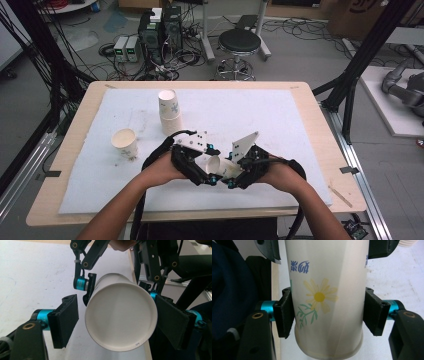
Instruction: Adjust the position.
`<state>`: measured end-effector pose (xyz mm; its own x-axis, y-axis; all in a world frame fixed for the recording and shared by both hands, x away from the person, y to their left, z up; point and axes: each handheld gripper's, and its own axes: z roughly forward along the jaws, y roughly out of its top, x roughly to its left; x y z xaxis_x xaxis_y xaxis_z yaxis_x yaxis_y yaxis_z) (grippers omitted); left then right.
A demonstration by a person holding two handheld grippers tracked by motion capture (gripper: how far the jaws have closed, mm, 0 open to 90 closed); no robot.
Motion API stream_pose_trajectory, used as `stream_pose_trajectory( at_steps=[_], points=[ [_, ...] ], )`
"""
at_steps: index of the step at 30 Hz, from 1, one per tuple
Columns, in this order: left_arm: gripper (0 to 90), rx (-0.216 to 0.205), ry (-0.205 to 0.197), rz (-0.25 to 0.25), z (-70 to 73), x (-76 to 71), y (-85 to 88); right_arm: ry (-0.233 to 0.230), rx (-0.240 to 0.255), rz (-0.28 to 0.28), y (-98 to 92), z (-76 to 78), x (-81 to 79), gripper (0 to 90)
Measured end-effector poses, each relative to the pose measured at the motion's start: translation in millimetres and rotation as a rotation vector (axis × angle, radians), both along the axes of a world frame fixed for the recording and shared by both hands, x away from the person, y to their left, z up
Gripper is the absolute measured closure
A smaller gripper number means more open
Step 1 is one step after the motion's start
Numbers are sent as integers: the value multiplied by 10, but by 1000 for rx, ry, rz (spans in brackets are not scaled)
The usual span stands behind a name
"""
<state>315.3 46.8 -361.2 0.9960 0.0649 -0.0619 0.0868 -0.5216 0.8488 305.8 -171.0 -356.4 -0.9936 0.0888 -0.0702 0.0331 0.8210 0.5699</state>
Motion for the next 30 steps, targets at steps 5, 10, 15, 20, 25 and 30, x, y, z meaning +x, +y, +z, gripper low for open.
stream_pose_trajectory(
  at_steps=[5,10,15,20,25,30],
  points=[
    [272,15,6,-16,-19,12,-19,3,-17,5,15,-13,4,350],
    [349,24,-4,-36,-33,6,-32,17,-34,0,20,-21,-1,352],
    [367,38,-12,-46,-47,-4,-43,28,-53,-3,26,-30,-8,357],
    [371,4,-16,-34,-44,-11,2,34,-7,-20,-11,-22,-8,247],
    [373,-52,-8,-13,-70,-7,71,31,137,-71,-157,8,-13,207],
    [372,-93,-1,-1,-105,-6,120,13,262,-94,-295,45,-64,207]
  ],
)
